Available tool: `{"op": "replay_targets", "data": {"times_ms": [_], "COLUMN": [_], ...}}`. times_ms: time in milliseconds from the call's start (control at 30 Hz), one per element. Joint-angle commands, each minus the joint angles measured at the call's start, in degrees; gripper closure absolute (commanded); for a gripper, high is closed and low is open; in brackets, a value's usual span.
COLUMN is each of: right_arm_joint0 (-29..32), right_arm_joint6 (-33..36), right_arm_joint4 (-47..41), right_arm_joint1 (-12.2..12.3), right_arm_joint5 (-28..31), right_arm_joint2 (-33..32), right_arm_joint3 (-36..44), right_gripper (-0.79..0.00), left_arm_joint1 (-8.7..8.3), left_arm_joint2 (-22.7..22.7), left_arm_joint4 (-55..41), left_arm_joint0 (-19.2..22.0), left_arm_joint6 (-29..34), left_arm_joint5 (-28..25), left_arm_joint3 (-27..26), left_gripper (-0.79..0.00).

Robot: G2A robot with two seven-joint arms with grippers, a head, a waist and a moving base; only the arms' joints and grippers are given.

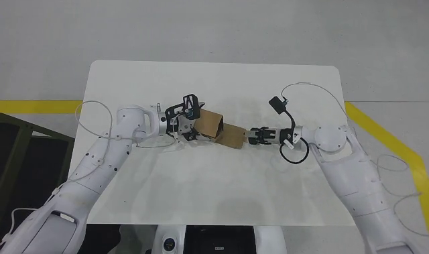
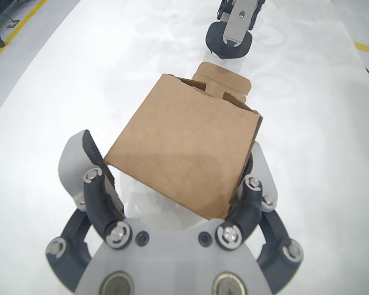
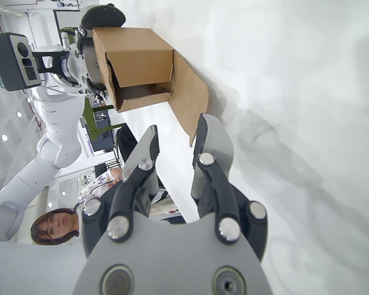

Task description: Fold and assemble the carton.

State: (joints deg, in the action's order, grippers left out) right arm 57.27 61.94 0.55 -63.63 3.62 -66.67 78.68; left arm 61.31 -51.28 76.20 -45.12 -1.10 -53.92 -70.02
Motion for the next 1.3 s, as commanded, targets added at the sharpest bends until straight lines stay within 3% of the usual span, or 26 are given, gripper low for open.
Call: {"op": "replay_targets", "data": {"times_ms": [0,667,1033,1267], "right_arm_joint0": [0.30,-5.33,-9.48,-10.60], "right_arm_joint6": [-0.12,-0.83,-2.81,-4.31], "right_arm_joint4": [0.09,-4.86,-6.36,-6.37], "right_arm_joint1": [0.08,-2.49,-4.25,-4.76], "right_arm_joint5": [-0.28,3.00,6.08,7.04], "right_arm_joint2": [0.02,8.74,12.62,13.39], "right_arm_joint3": [0.03,-8.06,-8.57,-8.11], "right_gripper": [-0.231,-0.259,-0.308,-0.388], "left_arm_joint1": [0.03,0.20,0.25,0.30], "left_arm_joint2": [-0.05,-0.56,-0.90,-1.02], "left_arm_joint4": [0.01,0.53,0.63,0.72], "left_arm_joint0": [-0.03,-0.36,-0.61,-0.73], "left_arm_joint6": [0.04,-0.03,0.07,0.20], "left_arm_joint5": [0.00,-0.35,-0.52,-0.67], "left_arm_joint3": [-0.02,-0.33,-0.42,-0.53], "left_gripper": [-0.785,-0.785,-0.785,-0.785]}}
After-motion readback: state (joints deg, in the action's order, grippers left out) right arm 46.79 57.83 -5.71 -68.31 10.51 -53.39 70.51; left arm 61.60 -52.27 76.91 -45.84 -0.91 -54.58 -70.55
